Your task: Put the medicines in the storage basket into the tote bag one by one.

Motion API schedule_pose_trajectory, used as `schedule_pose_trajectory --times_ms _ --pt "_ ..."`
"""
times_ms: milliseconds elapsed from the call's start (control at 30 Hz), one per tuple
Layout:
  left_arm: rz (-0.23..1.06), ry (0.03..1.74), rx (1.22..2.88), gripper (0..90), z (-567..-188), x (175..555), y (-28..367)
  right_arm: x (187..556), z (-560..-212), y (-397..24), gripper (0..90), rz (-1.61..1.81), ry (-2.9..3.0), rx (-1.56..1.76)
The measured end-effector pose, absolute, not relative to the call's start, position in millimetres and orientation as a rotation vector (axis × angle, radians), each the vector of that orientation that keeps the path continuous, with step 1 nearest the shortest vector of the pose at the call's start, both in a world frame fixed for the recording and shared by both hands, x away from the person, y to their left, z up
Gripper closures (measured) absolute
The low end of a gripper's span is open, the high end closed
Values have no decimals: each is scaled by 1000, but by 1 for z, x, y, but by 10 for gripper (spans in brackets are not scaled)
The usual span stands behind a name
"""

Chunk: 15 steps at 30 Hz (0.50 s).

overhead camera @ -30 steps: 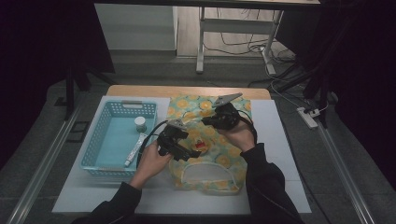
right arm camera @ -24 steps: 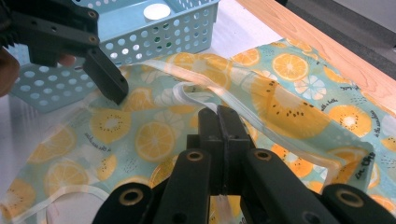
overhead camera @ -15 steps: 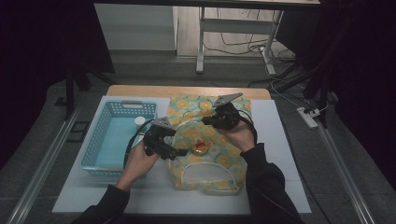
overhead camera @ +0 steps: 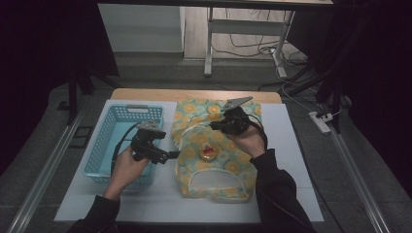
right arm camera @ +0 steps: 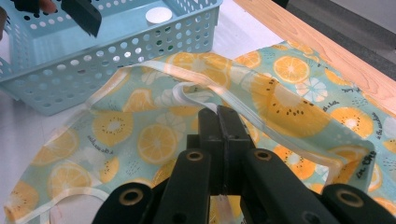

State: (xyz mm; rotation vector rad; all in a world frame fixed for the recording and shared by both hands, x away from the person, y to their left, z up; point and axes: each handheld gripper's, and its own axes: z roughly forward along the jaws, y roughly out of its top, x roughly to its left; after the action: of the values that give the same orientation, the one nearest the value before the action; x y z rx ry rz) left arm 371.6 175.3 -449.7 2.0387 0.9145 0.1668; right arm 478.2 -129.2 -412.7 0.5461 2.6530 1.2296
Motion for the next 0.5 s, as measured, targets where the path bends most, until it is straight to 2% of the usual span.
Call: schedule_pose_trajectory --times_ms 500 --pt "280 1103 2043 0 -458 364 221 478 -414 -128 900 1226 2655 542"
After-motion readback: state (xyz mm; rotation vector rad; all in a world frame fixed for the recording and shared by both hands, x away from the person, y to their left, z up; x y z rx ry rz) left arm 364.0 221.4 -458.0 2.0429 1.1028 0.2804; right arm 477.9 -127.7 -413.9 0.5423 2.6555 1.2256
